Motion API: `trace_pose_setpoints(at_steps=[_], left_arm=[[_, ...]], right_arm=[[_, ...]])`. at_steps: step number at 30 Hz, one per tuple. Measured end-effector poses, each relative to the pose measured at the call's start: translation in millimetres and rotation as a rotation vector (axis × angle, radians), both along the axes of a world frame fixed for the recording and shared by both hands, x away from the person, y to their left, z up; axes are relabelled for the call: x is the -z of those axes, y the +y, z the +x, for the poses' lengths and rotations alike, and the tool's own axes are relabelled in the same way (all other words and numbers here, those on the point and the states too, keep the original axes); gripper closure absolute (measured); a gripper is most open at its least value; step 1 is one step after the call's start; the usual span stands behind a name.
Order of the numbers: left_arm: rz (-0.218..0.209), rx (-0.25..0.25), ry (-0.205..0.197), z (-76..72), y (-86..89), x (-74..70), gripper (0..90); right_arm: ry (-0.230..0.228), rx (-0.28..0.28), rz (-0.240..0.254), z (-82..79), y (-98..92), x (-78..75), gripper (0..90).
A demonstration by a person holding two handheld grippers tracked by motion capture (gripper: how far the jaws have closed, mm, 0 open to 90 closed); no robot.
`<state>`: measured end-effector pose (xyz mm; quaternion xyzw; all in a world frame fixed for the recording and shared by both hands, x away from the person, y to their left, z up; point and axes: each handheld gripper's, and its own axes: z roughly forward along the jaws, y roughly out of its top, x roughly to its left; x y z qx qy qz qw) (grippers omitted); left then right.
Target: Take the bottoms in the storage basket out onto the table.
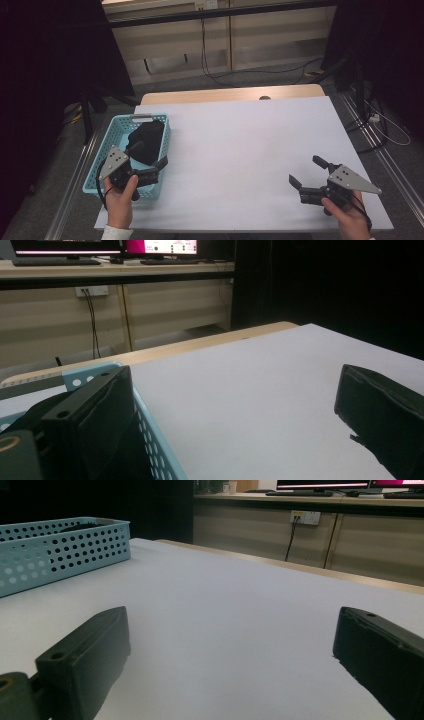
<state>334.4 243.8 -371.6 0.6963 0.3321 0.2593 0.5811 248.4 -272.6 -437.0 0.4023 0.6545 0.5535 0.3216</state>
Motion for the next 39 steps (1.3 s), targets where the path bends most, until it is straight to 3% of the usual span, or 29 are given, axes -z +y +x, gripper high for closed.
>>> trace_pose_setpoints(at_steps=[9,17,19,23,32,39], left_arm=[[-0.016,-0.002,0.015,8.3,-0.3,-4.7,2.8],[0.007,-0.008,0.024,13.6,0.2,-3.4,2.9],[-0.004,-0.015,0.033,15.0,0.2,-4.0,2.9],[-0.007,-0.009,0.023,17.8,0.6,-8.0,2.9],[-0.025,-0.028,0.038,32.0,8.5,-13.6,3.0],[-0.002,-0.043,0.045,44.1,10.9,-16.7,3.1]], right_arm=[[-0.002,-0.002,-0.001,0.6,-1.1,-0.3,1.2],[0.004,-0.007,-0.001,1.2,-3.0,0.4,1.2],[0.008,-0.01,0.002,1.7,-2.9,0.5,1.2],[0.004,-0.02,-0.005,1.2,-1.6,0.6,1.2],[0.009,-0.019,0.005,1.2,-1.7,1.1,1.0],[0.01,-0.019,0.001,1.4,-1.6,1.4,1.0]])
